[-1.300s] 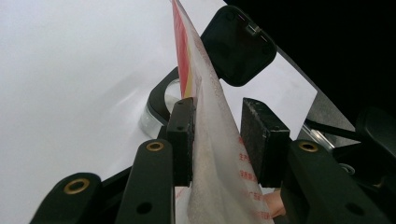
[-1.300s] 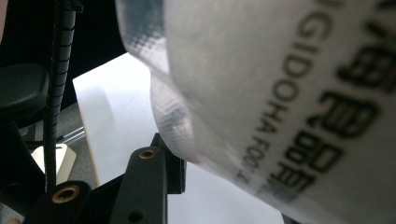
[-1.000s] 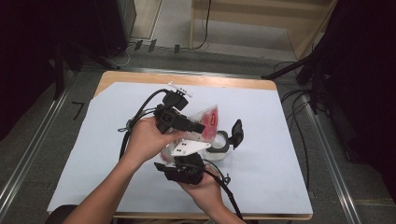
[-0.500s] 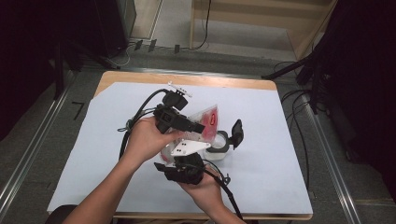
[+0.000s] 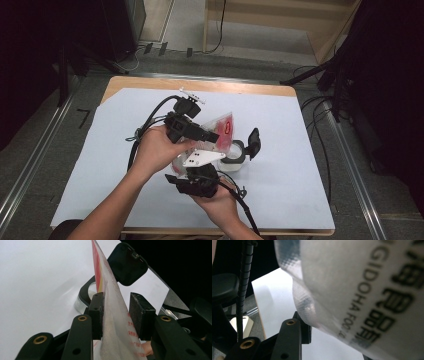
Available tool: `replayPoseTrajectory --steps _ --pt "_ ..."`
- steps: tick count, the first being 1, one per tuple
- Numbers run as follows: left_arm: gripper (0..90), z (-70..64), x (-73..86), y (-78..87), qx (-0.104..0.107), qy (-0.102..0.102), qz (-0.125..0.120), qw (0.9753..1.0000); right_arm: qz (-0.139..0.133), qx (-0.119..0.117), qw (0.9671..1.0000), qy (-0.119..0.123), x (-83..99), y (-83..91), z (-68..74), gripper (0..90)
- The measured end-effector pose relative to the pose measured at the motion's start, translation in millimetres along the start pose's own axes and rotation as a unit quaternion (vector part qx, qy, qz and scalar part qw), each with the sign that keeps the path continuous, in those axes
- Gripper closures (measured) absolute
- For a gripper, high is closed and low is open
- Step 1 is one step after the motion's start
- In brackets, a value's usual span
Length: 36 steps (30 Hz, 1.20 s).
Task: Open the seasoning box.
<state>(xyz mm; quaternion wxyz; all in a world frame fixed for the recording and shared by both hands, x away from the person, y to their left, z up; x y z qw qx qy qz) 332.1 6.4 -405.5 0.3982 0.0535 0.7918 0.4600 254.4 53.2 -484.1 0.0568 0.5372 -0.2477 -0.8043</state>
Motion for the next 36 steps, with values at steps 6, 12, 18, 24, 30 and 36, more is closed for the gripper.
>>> replayPoseTrajectory --steps 6,12,18,24,30,36 --pt "65.2 -0.4 -0.4 0.3 0.001 -0.001 0.0 1.0 0.001 -0.001 1.0 0.001 -0.1 1.4 0.2 64.0" --pt "65.1 -0.5 -0.1 -0.1 0.002 0.0 0.0 1.0 0.001 -0.001 1.0 0.002 0.4 1.5 0.7 63.9" --pt "65.1 -0.5 -0.5 0.0 0.001 0.001 -0.001 1.0 0.002 -0.002 1.0 0.002 0.1 1.7 0.8 64.0" --pt "64.9 -0.8 -0.7 1.2 0.002 -0.001 -0.004 1.0 0.0 -0.002 1.0 0.001 -0.7 1.4 1.5 63.9" --pt "64.9 -1.8 -1.5 1.9 -0.001 -0.003 -0.008 1.0 -0.001 0.0 1.0 0.002 -1.1 1.1 1.0 63.8" --pt "64.6 -2.4 -0.8 0.8 0.0 -0.005 -0.007 1.0 0.001 0.0 1.0 0.003 0.2 1.3 -0.2 63.9"
Point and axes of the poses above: each handheld gripper's, and its own axes: y roughly backward along the jaws, x roughly out of its underside, z roughly to its left, the point moved 10 cm from there along -y, roughly forward along the jaws, and after that the axes turned 9 degrees about -x, right-handed, at the moved point
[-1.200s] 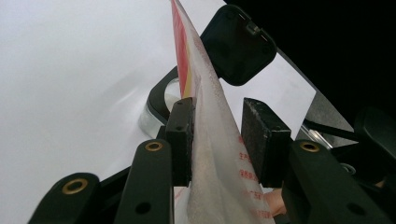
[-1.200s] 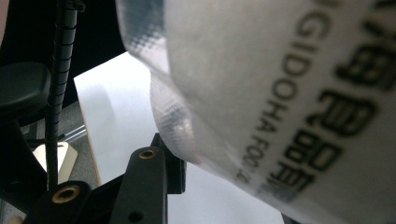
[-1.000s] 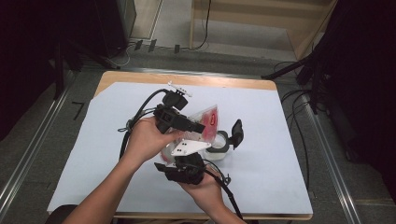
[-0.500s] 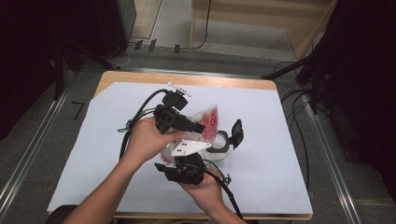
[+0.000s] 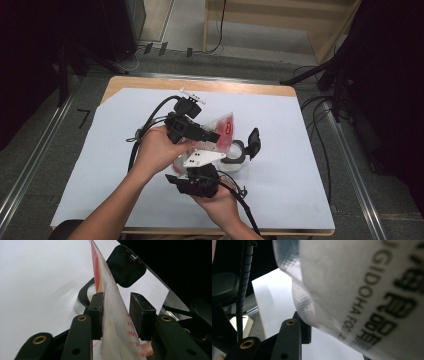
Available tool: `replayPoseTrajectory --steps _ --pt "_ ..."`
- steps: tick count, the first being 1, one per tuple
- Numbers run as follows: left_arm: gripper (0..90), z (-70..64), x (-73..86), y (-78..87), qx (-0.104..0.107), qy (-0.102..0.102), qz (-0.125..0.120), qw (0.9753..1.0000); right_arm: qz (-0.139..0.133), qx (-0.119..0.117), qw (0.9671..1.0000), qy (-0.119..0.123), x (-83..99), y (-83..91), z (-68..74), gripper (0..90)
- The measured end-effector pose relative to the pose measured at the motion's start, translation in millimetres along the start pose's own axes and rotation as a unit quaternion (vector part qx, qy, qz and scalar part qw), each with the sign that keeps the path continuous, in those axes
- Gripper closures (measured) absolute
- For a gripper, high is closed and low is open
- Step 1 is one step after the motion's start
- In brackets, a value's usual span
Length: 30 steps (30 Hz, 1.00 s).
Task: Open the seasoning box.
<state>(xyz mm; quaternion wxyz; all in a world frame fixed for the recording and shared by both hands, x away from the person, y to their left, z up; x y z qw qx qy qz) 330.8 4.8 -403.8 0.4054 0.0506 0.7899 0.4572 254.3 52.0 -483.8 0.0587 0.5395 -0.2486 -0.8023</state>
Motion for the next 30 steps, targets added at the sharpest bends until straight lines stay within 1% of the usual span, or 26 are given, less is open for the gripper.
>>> replayPoseTrajectory --steps 9,11,14,17,21,30 --pt "64.4 -0.4 -0.2 -0.1 0.002 0.001 0.0 1.0 0.001 -0.001 1.0 0.002 0.1 0.4 -0.1 63.9" --pt "64.6 0.0 -0.8 0.0 0.002 0.004 -0.002 1.0 0.002 0.0 1.0 0.002 -0.1 0.3 -0.3 63.9" --pt "64.8 0.2 -0.6 0.1 0.004 0.004 -0.003 1.0 0.002 -0.001 1.0 -0.001 -0.7 0.4 0.2 63.9" --pt "64.9 0.9 -0.4 -0.1 0.001 0.004 0.0 1.0 0.002 0.0 1.0 0.0 -0.3 0.1 0.0 63.9" --pt "64.9 -0.4 -0.9 -0.2 0.001 0.007 -0.002 1.0 0.002 -0.002 1.0 -0.001 -0.2 1.1 0.6 63.9" --pt "64.9 0.0 -1.1 1.1 -0.001 0.005 -0.004 1.0 0.003 -0.004 1.0 -0.001 -1.2 1.2 1.0 63.9"
Point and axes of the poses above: each handheld gripper's, and its own axes: y roughly backward along the jaws, x roughly out of its underside, z roughly to its left, the point moved 10 cm from there along -y, roughly forward along the jaws, and after that the axes turned 9 degrees about -x, right-handed, at the moved point
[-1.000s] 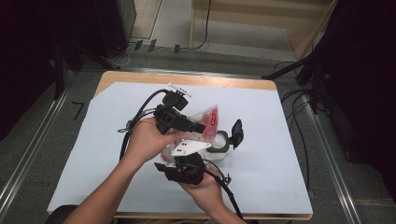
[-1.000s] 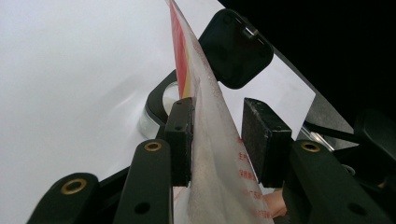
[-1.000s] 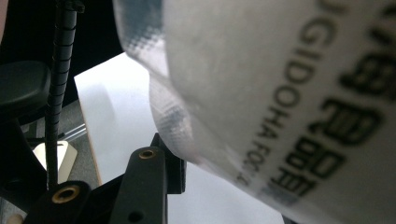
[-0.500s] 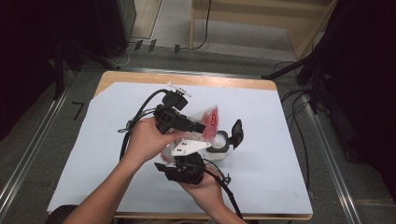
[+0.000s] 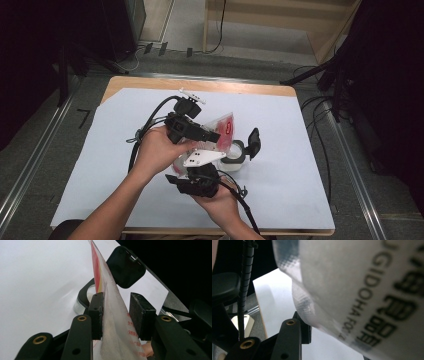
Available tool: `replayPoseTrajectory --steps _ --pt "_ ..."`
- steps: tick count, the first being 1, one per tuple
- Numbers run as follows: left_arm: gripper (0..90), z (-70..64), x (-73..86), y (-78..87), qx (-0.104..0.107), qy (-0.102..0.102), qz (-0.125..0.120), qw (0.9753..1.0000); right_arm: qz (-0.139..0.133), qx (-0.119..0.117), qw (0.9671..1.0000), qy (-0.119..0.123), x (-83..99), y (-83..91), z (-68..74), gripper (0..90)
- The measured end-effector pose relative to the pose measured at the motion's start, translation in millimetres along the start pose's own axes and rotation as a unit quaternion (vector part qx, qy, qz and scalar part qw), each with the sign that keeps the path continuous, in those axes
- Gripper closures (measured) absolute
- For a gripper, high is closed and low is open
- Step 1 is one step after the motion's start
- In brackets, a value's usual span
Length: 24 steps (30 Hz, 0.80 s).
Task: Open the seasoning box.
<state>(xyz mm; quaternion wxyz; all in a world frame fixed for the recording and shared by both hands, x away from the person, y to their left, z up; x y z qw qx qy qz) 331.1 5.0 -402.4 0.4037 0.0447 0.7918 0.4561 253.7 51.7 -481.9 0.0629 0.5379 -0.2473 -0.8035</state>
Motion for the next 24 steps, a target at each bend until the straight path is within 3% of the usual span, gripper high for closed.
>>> replayPoseTrajectory --steps 24 --pt "65.2 1.8 0.7 -0.9 -0.004 0.004 0.0 1.0 0.008 -0.004 1.0 -0.003 1.1 0.4 -0.5 63.9"
Point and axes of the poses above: each handheld gripper's, and its own axes: y roughly backward along the jaws, x roughly out of its underside, z roughly to its left, the point moved 10 cm from there along -y, roughly forward along the jaws, and after that the axes turned 9 degrees about -x, right-handed, at the moved point
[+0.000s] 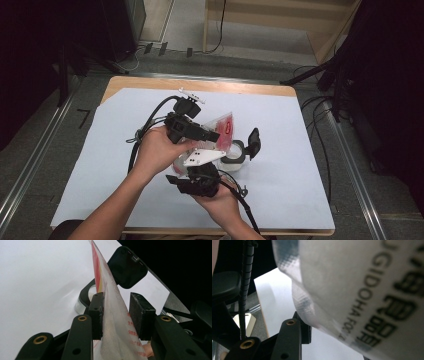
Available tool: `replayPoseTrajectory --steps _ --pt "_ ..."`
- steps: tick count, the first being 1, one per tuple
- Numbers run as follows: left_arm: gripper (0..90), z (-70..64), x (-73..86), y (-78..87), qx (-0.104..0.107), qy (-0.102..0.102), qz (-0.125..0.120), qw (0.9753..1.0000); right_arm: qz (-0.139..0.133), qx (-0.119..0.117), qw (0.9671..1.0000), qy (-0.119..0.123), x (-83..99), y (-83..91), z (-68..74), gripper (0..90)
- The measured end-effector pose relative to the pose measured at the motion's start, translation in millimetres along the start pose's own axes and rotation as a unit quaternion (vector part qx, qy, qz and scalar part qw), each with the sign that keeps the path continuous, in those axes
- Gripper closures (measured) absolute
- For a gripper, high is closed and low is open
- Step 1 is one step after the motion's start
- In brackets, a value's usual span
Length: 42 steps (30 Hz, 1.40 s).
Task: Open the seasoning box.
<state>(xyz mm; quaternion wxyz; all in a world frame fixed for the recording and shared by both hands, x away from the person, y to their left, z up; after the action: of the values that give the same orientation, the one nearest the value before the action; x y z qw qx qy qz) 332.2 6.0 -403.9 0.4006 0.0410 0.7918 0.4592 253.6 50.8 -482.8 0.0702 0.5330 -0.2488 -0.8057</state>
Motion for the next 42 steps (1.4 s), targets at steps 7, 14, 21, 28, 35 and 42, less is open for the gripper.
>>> replayPoseTrajectory --steps 7,14,21,28,35,42 --pt "65.1 2.3 0.3 0.1 0.006 0.008 0.004 0.9999 0.002 0.0 1.0 0.0 -0.4 -0.6 -0.5 64.0" --pt "65.4 5.5 0.9 0.8 0.005 0.012 0.006 0.9999 0.003 0.001 1.0 -0.001 -0.7 -1.1 -0.2 64.0" --pt "65.5 9.0 0.0 2.9 0.005 0.018 0.006 0.9998 0.005 0.0 1.0 0.001 -3.2 -0.4 1.2 64.1" --pt "65.5 11.3 -0.8 4.4 0.003 0.022 0.003 0.9997 0.009 -0.002 0.9999 0.005 -5.2 -0.5 1.4 64.1" --pt "65.7 10.0 -1.6 4.9 0.002 0.025 -0.002 0.9997 0.009 -0.002 0.9999 0.006 -5.8 -0.6 1.8 64.1" --pt "65.4 8.2 -0.2 4.7 -0.002 0.012 -0.001 0.9999 0.011 0.0 0.9999 0.01 -4.3 0.0 2.3 64.1"
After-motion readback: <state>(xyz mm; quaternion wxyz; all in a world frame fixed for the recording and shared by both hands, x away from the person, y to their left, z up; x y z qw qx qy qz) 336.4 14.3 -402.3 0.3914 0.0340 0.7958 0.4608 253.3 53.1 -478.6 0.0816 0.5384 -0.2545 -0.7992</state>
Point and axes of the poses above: each handheld gripper's, and its own axes: y roughly backward along the jaws, x roughly out of its underside, z roughly to its left, the point moved 10 cm from there along -y, roughly forward along the jaws, and after that the axes turned 9 degrees about -x, right-handed, at the moved point
